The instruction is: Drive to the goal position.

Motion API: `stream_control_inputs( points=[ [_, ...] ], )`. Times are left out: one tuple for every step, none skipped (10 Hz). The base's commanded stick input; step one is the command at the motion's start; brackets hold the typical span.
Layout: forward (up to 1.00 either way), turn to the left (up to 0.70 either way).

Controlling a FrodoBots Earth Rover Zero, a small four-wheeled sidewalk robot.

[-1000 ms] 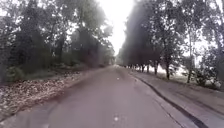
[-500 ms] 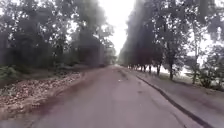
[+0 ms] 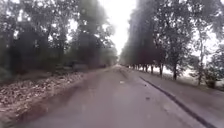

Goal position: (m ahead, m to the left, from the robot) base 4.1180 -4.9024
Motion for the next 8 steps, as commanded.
stream_control_inputs(
  points=[
    [0.85, -0.33],
    [0.85, -0.34],
    [0.85, -0.34],
    [0.85, -0.34],
    [0.85, -0.34],
    [0.85, -0.05],
    [0.85, 0.0],
    [0.85, 0.0]
  ],
)
